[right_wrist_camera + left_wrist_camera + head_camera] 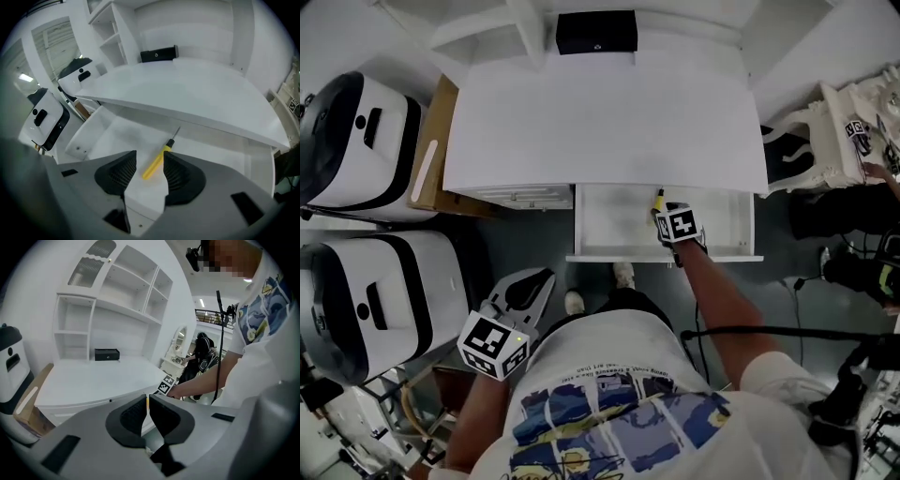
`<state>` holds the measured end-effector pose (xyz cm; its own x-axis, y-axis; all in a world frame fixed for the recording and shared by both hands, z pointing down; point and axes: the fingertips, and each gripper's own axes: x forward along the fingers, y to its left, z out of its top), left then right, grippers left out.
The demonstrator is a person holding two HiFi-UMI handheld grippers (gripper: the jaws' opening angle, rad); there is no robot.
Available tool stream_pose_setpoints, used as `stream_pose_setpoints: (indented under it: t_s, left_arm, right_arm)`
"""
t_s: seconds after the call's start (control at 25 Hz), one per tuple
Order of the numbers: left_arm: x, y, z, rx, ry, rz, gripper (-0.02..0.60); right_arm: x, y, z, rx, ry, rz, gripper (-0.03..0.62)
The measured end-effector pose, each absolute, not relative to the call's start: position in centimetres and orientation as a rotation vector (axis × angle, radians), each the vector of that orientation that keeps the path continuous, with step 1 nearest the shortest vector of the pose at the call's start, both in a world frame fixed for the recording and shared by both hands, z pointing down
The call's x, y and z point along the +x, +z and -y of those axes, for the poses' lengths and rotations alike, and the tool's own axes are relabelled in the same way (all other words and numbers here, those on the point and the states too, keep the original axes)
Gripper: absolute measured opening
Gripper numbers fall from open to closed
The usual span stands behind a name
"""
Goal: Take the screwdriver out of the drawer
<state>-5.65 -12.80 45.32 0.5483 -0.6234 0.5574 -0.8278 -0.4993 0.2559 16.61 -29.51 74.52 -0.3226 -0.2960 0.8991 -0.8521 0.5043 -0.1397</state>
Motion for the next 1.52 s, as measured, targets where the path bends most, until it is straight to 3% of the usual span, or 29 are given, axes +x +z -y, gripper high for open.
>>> stream_pose_setpoints:
  t_s: [0.4,0.56,0.8,1.52]
  left_arm:
    - [-6.2,46.2,14.4,2.158,0.571,1.282,0.015]
    - [-6.3,46.4,14.5,2.128,0.573,1.311,0.015]
    - [-6.8,46.3,14.9,2.110,0.571,1.330,0.015]
    - [-9.3,45.9,14.3,2.182,0.517,1.312,0.015]
  right_arm:
    - [16.7,80.5,30.6,0.893,0.822,1.758,0.199]
    - [17.0,81.4,30.7,0.864,0.785,1.743,0.173]
    - [16.8,82.1,30.4,0.798,0.708,1.756,0.112]
    - [16.0,80.1,28.2,0.716,0.679,1.749,0.101]
